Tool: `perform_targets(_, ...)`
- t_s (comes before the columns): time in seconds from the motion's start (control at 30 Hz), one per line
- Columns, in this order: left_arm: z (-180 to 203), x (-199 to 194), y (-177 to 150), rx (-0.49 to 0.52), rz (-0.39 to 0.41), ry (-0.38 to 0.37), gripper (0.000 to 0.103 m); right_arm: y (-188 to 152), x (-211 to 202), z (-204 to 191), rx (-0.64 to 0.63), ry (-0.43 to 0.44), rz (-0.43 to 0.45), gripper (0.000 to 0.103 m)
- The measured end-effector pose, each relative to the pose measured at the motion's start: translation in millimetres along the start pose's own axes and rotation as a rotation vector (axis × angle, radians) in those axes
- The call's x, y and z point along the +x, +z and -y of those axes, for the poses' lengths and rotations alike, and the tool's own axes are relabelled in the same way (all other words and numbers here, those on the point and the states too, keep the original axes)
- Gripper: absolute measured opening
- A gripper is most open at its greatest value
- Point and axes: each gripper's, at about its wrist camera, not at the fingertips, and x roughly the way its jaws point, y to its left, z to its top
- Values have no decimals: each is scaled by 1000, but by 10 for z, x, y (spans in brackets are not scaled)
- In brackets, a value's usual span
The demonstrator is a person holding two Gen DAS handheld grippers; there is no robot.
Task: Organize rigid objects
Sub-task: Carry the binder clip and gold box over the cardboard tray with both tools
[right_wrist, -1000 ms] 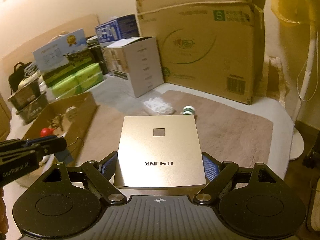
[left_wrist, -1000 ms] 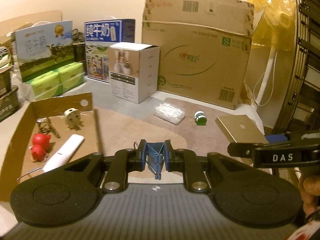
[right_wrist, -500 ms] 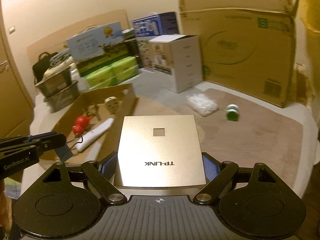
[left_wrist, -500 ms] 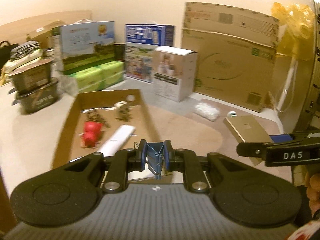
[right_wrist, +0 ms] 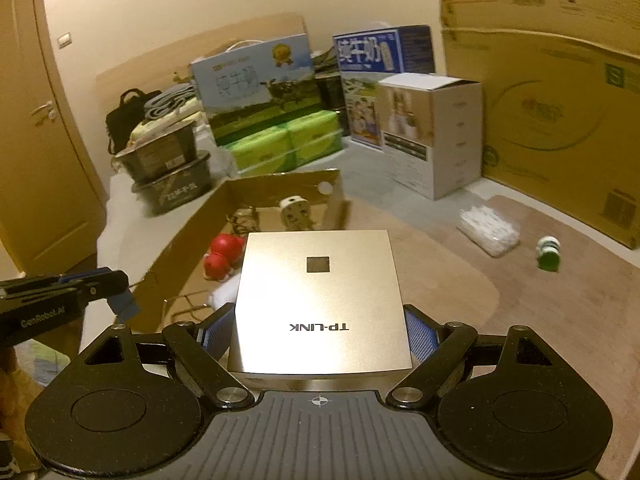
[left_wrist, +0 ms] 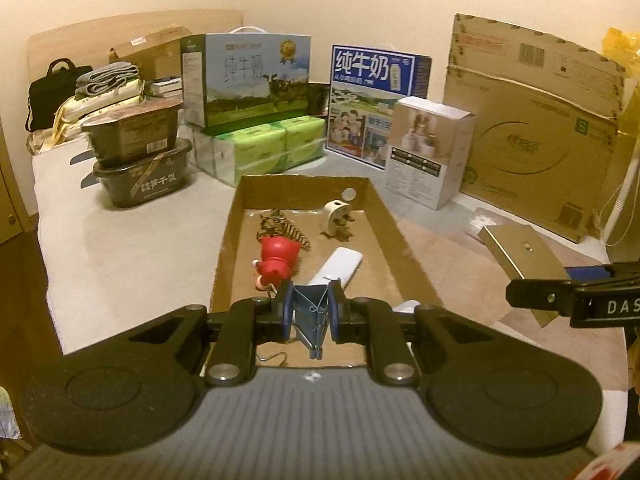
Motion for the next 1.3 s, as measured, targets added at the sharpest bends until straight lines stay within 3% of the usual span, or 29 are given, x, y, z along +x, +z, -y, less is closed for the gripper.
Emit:
perform_targets(0.37,-57,274,9,16,-24,-4,16,122,255,-99,-8,15,-5,85)
perform_targets(0.4,-41,284,7,31,-21,4,17,128,281,-102,-8,16,-6,85)
perform_targets(0.47,-40,305,4,43,-11,15,34,130,316,-111,-7,20,-11,85)
perform_targets(0.83,-361,288,-78,-33,-30,55,33,100,503,-227,-7,44,-35,85)
perform_targets(1.3,-473,379,-94,-63,-59,23,33,118,786,-407,-20,44,-72,85)
